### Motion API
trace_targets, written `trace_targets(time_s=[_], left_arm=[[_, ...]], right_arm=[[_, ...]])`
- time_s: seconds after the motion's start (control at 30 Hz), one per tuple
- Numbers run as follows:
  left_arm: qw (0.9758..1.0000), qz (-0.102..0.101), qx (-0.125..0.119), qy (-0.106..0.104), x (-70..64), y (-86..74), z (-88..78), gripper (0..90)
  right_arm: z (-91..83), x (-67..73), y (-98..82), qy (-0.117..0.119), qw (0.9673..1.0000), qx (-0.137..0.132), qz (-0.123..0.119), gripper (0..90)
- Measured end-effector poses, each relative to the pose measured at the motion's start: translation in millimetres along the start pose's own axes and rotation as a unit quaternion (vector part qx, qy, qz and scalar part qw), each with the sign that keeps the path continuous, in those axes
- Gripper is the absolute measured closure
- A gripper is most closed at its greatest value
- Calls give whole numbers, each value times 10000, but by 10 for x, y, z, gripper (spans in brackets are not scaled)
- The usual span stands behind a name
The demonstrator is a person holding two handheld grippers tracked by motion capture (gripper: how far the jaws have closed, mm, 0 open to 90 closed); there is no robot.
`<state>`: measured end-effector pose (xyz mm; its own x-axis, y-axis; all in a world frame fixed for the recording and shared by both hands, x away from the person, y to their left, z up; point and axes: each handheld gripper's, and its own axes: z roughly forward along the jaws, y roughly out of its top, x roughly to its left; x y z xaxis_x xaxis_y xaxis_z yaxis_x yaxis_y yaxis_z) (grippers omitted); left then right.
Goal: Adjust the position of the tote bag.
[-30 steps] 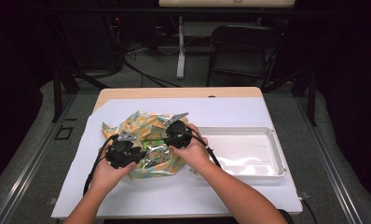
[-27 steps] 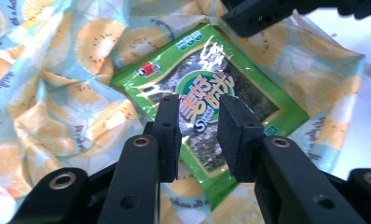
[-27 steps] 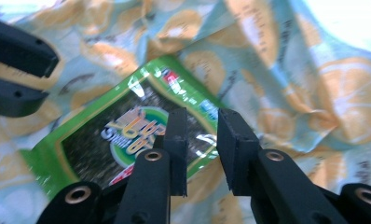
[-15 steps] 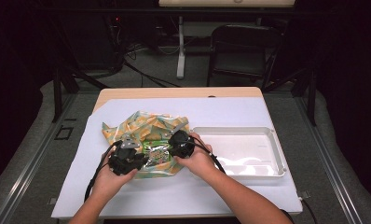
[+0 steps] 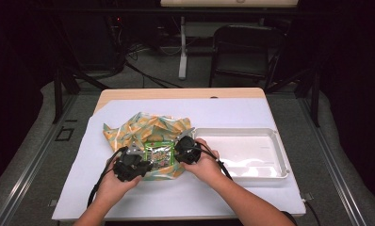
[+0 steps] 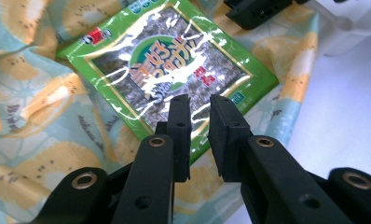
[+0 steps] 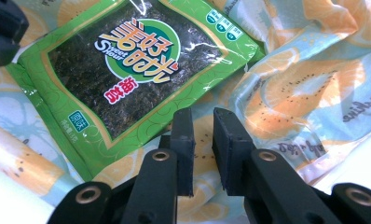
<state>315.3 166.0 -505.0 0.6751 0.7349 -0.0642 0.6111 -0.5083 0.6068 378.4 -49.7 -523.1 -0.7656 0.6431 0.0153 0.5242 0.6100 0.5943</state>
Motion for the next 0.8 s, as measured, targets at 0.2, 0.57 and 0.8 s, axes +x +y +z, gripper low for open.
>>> trace_targets(time_s=[0.2, 0.57, 0.8], left_arm=[[9999, 109, 113, -42, -75, -61, 1, 822], [9997, 151, 126, -136, -200, -169, 42, 852], [9992, 232, 230, -215, -269, -230, 123, 854]], right_arm=[[-6, -10, -20, 41, 10000, -36, 35, 788], [-31, -1, -46, 53, 9998, -125, 156, 779], [-25, 8, -68, 63, 9997, -176, 146, 767]])
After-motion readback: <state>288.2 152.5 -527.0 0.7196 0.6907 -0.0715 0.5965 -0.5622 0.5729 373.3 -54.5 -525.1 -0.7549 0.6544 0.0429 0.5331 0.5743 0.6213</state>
